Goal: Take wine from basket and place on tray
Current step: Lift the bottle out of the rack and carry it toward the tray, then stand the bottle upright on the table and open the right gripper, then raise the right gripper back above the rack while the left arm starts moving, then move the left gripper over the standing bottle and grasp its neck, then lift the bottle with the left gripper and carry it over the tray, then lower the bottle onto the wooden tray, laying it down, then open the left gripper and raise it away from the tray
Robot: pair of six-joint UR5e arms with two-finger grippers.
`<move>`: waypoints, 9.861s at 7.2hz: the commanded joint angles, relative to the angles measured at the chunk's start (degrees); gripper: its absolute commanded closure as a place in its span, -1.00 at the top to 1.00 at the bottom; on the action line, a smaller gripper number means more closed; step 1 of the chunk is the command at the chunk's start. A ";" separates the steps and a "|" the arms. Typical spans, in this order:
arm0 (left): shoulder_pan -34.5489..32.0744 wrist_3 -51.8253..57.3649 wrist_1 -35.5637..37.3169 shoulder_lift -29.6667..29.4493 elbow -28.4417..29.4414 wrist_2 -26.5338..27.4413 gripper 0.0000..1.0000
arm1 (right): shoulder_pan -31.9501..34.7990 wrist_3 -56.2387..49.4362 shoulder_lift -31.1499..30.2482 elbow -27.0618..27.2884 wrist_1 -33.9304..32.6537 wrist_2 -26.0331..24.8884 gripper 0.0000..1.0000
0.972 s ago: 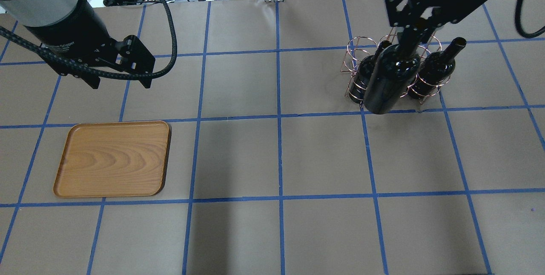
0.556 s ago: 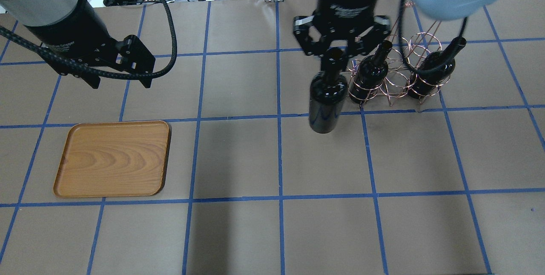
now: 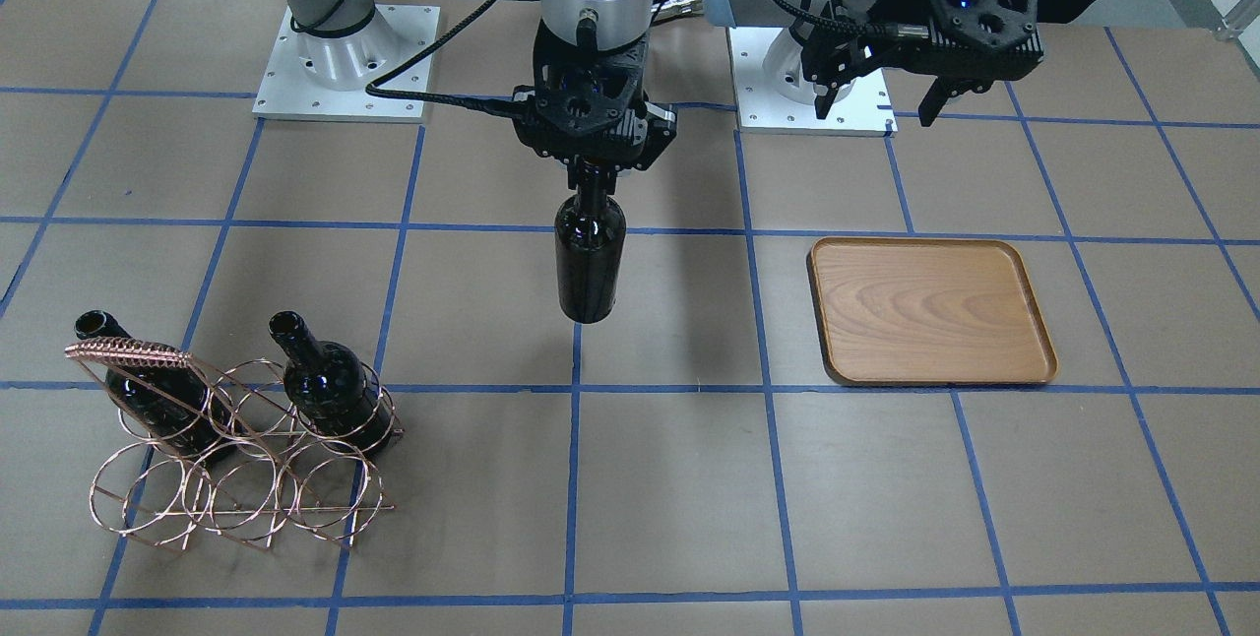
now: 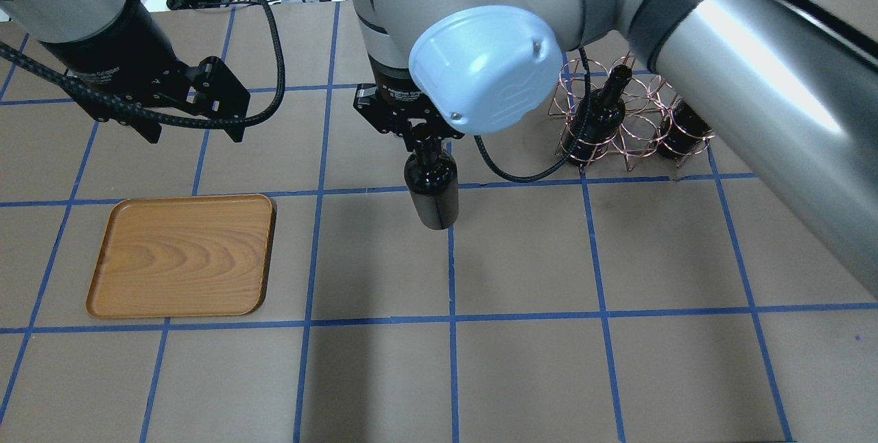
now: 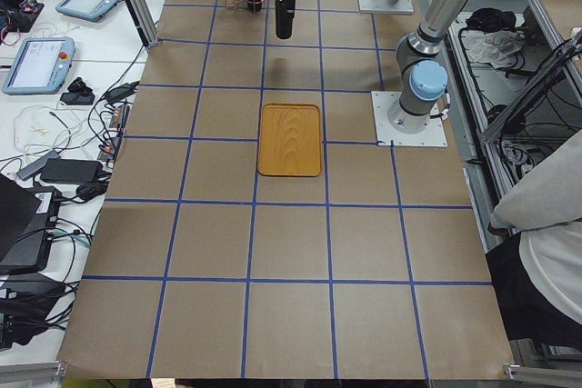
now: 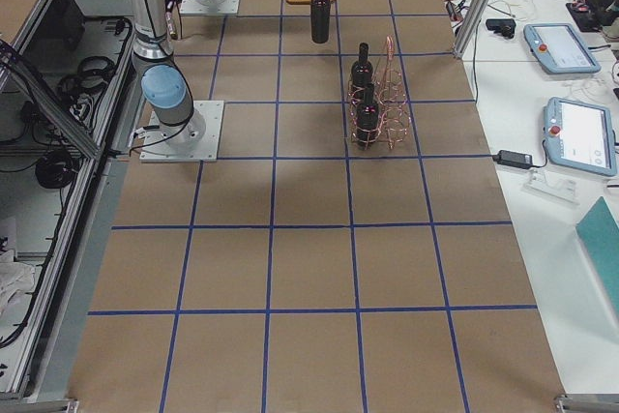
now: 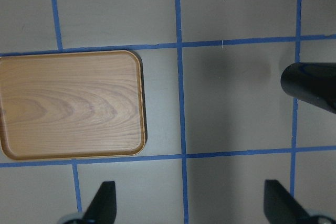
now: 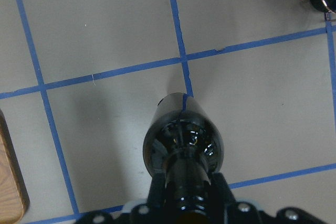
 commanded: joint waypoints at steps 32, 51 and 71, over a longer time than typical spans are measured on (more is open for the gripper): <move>-21.18 -29.01 16.80 -15.89 -0.95 -4.13 1.00 | -27.22 -42.37 -14.14 3.63 7.54 -0.99 1.00; 28.69 35.63 9.61 -0.79 -13.77 0.00 -1.00 | -27.31 -42.37 -14.14 4.33 7.46 -0.98 1.00; -5.18 -16.61 1.69 -3.87 3.53 0.79 0.99 | -27.31 -42.46 -14.14 4.68 7.46 -0.98 1.00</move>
